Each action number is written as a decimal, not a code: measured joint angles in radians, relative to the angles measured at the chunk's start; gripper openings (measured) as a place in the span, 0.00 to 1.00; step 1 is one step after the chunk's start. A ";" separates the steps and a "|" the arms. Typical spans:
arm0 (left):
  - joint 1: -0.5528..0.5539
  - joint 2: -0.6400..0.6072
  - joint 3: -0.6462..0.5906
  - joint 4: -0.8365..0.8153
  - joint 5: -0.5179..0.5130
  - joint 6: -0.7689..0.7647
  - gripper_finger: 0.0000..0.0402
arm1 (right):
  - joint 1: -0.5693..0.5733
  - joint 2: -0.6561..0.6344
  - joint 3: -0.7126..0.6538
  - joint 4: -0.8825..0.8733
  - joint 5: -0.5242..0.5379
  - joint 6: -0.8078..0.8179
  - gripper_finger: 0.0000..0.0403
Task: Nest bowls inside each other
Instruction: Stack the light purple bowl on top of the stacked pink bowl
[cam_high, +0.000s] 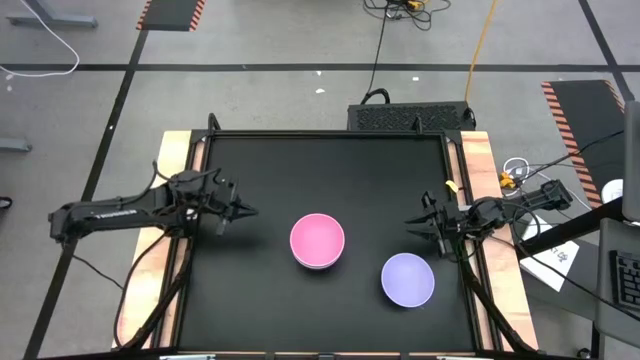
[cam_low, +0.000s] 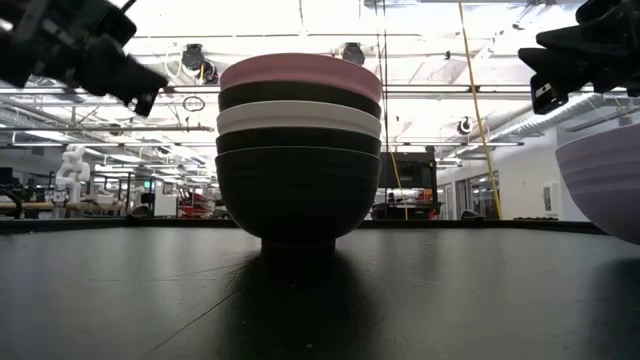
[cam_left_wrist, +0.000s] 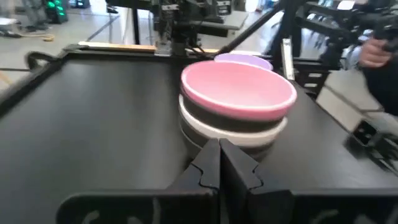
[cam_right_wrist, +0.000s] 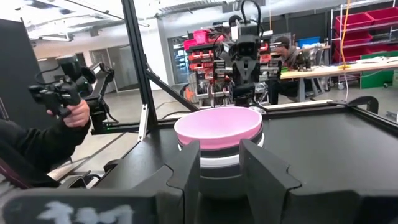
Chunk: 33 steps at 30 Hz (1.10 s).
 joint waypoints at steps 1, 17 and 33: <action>0.003 -0.021 -0.030 0.014 0.012 -0.009 0.01 | 0.000 0.000 0.000 -0.002 0.000 -0.003 0.26; 0.003 -0.184 -0.210 0.047 0.035 -0.005 0.01 | 0.000 0.000 0.000 0.004 0.105 -0.071 0.26; 0.002 -0.078 -0.210 0.050 0.077 0.032 0.13 | 0.000 -0.001 0.024 0.149 0.073 -0.206 0.26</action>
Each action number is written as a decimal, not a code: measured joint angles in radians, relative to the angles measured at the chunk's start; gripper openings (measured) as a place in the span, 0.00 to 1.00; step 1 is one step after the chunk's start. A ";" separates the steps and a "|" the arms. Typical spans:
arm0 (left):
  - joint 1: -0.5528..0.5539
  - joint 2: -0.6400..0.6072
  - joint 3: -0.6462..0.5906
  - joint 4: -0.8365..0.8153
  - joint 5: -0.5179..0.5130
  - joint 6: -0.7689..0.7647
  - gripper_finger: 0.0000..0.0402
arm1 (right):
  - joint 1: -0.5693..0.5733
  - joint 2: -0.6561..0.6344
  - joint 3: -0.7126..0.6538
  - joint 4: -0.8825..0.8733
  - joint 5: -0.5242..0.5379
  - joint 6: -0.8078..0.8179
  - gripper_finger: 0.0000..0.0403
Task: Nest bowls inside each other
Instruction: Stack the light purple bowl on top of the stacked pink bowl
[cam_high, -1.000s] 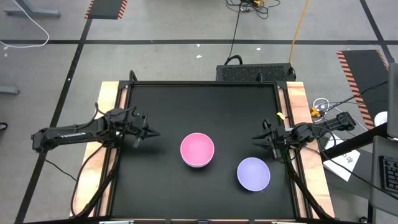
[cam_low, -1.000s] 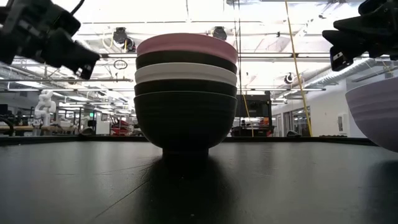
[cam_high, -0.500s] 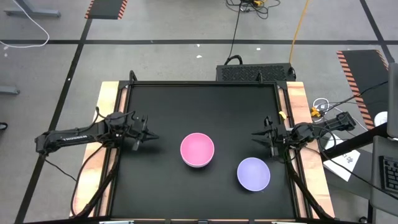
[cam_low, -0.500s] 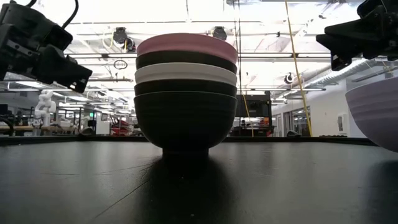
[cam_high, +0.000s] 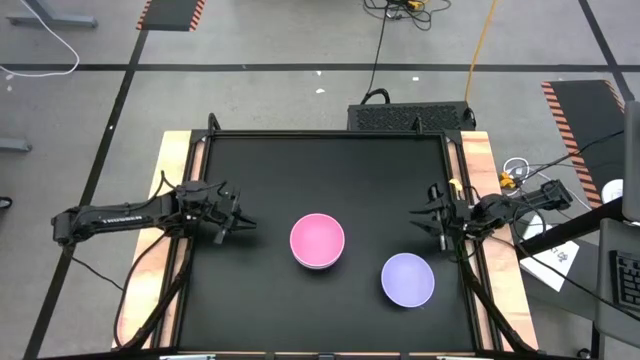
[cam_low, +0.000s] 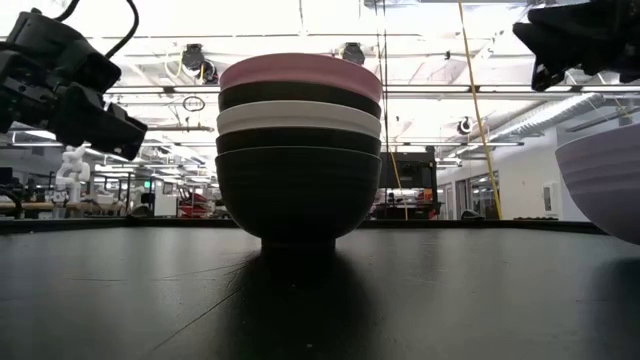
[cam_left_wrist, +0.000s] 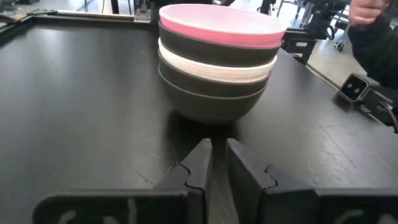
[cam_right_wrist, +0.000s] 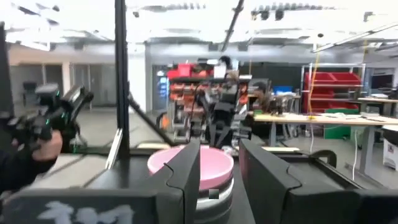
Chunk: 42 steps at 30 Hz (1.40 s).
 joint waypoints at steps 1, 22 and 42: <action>0.000 0.003 0.000 0.001 0.000 0.000 0.14 | 0.000 0.000 0.011 -0.016 -0.005 -0.007 0.26; 0.000 0.005 0.000 0.008 -0.053 0.008 0.20 | 0.064 0.477 0.306 -0.176 -0.360 0.174 0.48; 0.000 0.005 0.000 0.003 -0.073 -0.002 0.20 | 0.148 0.569 0.415 -0.530 -0.167 0.614 0.49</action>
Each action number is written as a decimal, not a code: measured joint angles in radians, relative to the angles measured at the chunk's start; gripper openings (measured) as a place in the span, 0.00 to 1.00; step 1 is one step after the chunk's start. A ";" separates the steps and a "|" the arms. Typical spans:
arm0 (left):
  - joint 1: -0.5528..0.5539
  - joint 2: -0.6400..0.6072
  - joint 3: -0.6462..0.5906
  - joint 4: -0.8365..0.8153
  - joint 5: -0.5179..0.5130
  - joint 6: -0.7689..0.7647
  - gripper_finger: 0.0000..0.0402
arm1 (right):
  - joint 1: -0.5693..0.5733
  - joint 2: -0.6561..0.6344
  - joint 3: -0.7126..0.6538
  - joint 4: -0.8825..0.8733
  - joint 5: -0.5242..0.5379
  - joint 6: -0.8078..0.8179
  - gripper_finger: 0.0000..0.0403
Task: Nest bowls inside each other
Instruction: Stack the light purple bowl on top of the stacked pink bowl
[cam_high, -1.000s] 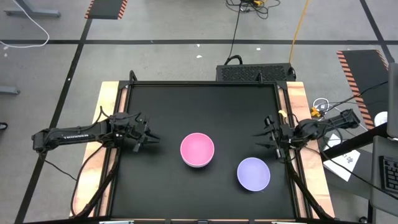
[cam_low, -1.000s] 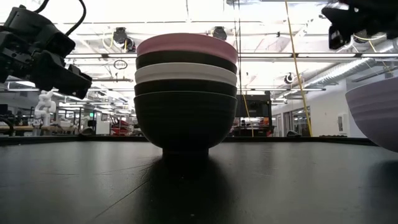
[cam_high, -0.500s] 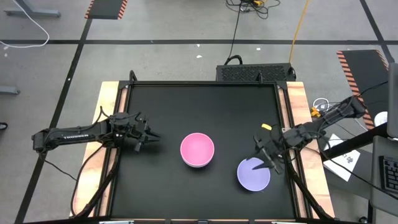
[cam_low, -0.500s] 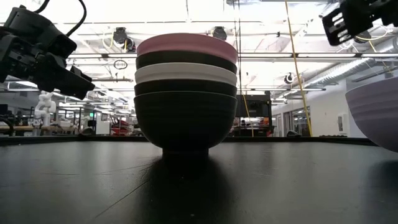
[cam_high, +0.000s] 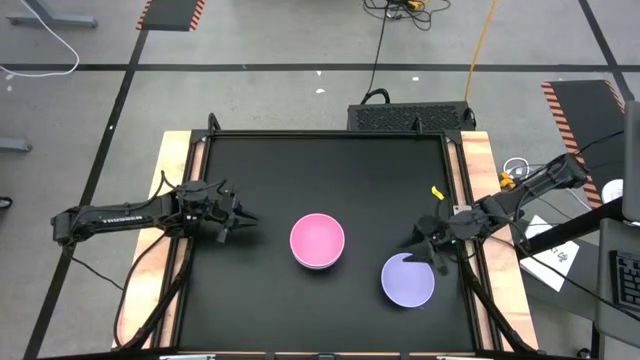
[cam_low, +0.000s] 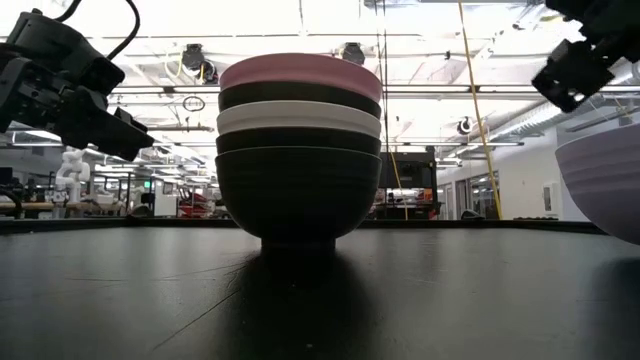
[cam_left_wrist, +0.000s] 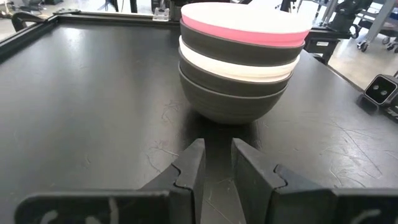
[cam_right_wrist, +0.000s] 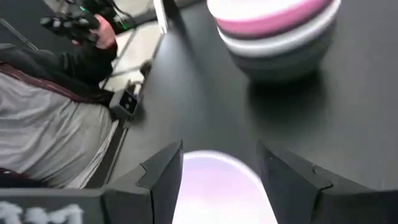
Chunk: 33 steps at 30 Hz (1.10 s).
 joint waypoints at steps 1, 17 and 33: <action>0.000 0.000 0.000 0.000 0.000 -0.001 0.20 | 0.000 -0.001 0.017 -0.043 -0.014 0.032 0.49; 0.000 0.000 0.000 0.001 0.000 -0.005 0.20 | -0.001 0.055 0.060 -0.333 -0.068 0.371 0.49; 0.000 0.000 0.000 0.002 0.000 -0.001 0.20 | 0.000 0.208 0.060 -0.341 -0.147 0.435 0.49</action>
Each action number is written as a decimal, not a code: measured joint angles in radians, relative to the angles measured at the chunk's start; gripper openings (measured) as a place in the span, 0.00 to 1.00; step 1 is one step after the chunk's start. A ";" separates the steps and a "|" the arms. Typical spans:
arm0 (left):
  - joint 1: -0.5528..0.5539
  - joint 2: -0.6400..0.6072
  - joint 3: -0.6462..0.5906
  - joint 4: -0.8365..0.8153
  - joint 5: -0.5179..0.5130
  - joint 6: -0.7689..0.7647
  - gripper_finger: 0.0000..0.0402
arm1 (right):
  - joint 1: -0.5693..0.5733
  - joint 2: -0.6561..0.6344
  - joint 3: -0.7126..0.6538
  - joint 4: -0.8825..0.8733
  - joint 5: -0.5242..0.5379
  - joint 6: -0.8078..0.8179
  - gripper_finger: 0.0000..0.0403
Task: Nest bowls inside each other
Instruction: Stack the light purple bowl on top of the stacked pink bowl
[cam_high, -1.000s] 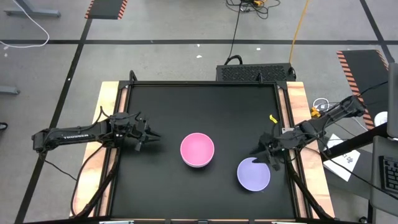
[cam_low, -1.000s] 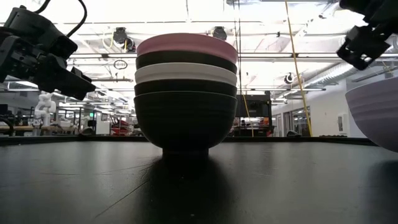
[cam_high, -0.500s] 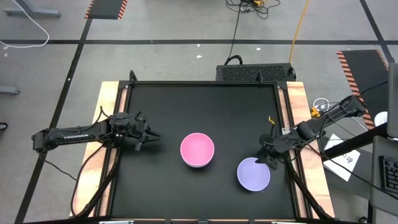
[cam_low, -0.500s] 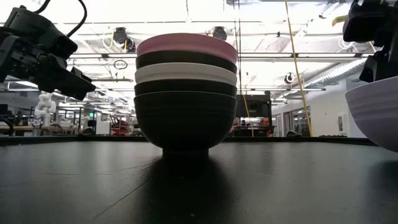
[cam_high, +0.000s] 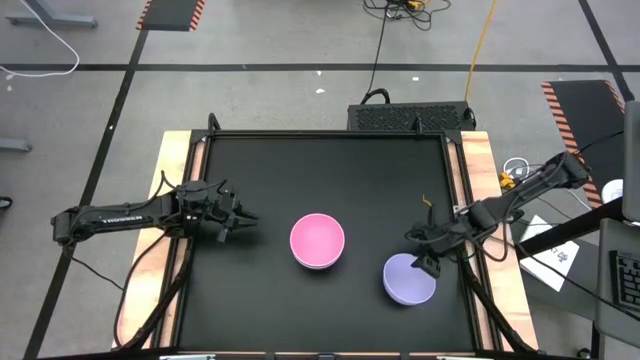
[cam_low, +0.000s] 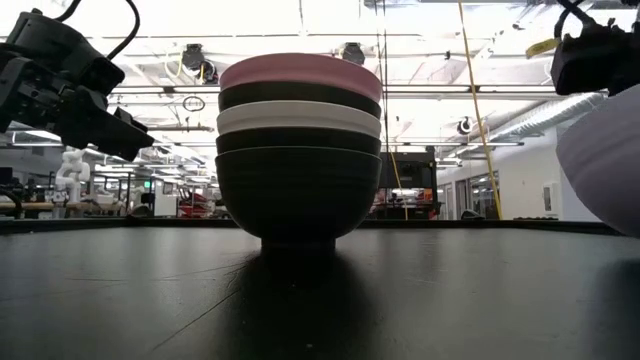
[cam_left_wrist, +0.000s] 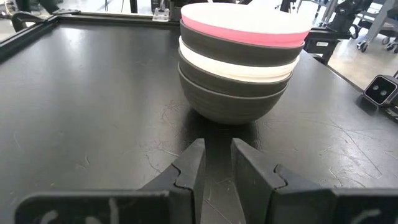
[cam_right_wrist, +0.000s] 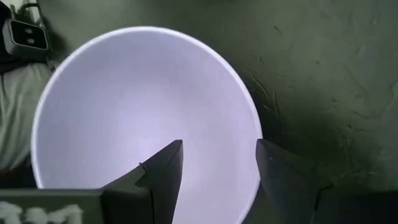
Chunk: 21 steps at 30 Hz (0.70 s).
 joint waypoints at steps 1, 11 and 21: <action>0.000 0.000 0.000 0.000 0.000 0.000 0.20 | 0.000 0.007 0.000 0.004 0.000 0.000 0.49; 0.000 0.000 0.000 0.001 0.000 0.000 0.20 | -0.006 -0.002 0.000 0.026 0.028 -0.059 0.49; 0.000 0.000 0.000 0.001 -0.005 0.001 0.20 | -0.009 0.009 0.000 0.022 0.026 -0.049 0.49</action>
